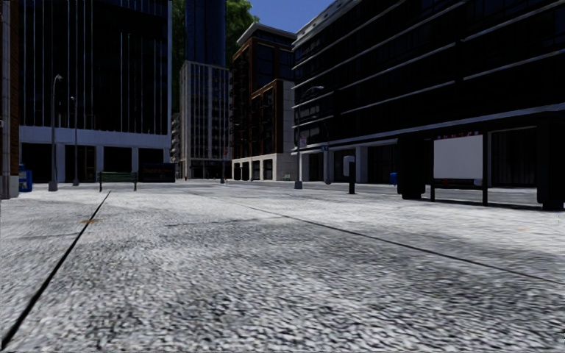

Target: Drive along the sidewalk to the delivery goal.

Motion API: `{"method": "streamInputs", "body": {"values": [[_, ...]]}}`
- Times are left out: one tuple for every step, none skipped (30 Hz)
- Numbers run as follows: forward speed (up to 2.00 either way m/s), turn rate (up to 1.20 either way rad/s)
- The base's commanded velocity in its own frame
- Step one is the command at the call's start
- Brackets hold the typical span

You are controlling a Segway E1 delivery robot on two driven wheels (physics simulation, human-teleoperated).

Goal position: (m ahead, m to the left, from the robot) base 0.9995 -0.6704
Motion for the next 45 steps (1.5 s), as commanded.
{"method": "streamInputs", "body": {"values": [[1.26,0.0],[1.26,0.0],[1.26,0.0],[1.26,0.0],[1.26,0.0],[1.25,0.0],[1.25,0.0],[1.25,0.0],[1.25,0.0],[1.25,0.0],[1.25,0.0],[1.25,0.0],[1.25,0.0],[1.25,0.0],[1.25,0.0],[1.25,0.0],[1.25,0.0],[1.22,0.0],[1.1,0.0],[0.92,0.0],[0.57,0.0],[0.0,0.0],[0.0,0.0],[0.0,-0.69],[0.0,-0.87],[0.0,-0.98],[0.0,-1.02],[0.0,-1.02],[0.0,-1.02],[0.0,-1.02],[0.0,-1.02],[0.0,-1.02],[0.0,-1.02],[0.0,-1.03],[0.0,-1.03],[0.0,-1.03],[0.0,-1.03],[0.0,-1.03],[0.0,-1.03],[0.0,-1.03],[0.0,-1.03],[0.0,-0.91],[0.0,-0.15],[0.0,-0.02],[0.0,0.0]]}}
